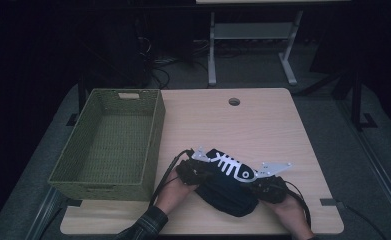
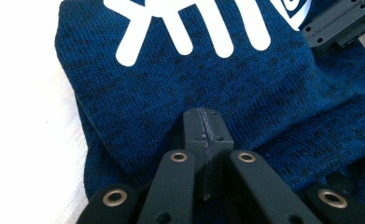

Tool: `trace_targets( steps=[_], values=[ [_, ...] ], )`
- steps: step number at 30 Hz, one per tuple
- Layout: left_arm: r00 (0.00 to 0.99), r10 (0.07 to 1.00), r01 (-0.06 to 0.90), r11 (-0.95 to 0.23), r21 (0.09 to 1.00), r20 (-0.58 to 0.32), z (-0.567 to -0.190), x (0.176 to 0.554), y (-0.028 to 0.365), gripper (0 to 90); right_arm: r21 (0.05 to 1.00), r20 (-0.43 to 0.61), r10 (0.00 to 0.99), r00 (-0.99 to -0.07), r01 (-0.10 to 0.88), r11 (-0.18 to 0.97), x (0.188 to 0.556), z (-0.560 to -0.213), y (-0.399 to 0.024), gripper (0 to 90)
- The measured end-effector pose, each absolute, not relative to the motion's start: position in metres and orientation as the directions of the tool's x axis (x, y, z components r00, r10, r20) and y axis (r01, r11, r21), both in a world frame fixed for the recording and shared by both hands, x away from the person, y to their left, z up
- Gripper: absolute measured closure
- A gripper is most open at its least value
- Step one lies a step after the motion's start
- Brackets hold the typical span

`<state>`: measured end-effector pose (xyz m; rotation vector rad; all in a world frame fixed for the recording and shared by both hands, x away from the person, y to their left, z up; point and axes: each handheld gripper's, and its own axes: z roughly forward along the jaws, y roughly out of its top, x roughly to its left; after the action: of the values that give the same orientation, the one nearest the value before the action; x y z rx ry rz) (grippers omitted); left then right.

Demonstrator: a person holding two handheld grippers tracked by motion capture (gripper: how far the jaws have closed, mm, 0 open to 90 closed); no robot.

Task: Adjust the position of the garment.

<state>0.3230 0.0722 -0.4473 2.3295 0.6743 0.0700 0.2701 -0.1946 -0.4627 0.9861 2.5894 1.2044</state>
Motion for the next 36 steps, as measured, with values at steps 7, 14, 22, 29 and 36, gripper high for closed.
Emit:
trace_targets(
  steps=[7, 14, 22, 29, 36],
  values=[
    [0.843, 0.516, 0.471, -0.566, 0.676, -0.155, -0.436, 0.329, 0.08, 76.6, 0.775, 0.158, 0.623, -0.766, 0.487, 0.403, 0.263, -0.451, -0.21, 72.3],
    [0.808, 0.557, 0.517, -0.51, 0.687, -0.194, -0.429, 0.341, 0.087, 49.4, 0.81, 0.138, 0.689, -0.711, 0.482, 0.335, 0.258, -0.444, -0.238, 46.0],
    [0.791, 0.577, 0.543, -0.512, 0.666, -0.202, -0.433, 0.355, 0.092, 25.2, 0.796, 0.093, 0.785, -0.613, 0.519, 0.311, 0.253, -0.451, -0.27, 18.2],
    [0.784, 0.587, 0.556, -0.518, 0.65, -0.203, -0.442, 0.36, 0.089, 17.5, 0.753, 0.078, 0.833, -0.547, 0.58, 0.311, 0.255, -0.47, -0.287, 9.7],
    [0.793, 0.577, 0.56, -0.565, 0.606, -0.196, -0.455, 0.364, 0.086, 15.5, 0.739, 0.07, 0.834, -0.547, 0.59, 0.325, 0.261, -0.481, -0.289, 7.7]
  ],
)
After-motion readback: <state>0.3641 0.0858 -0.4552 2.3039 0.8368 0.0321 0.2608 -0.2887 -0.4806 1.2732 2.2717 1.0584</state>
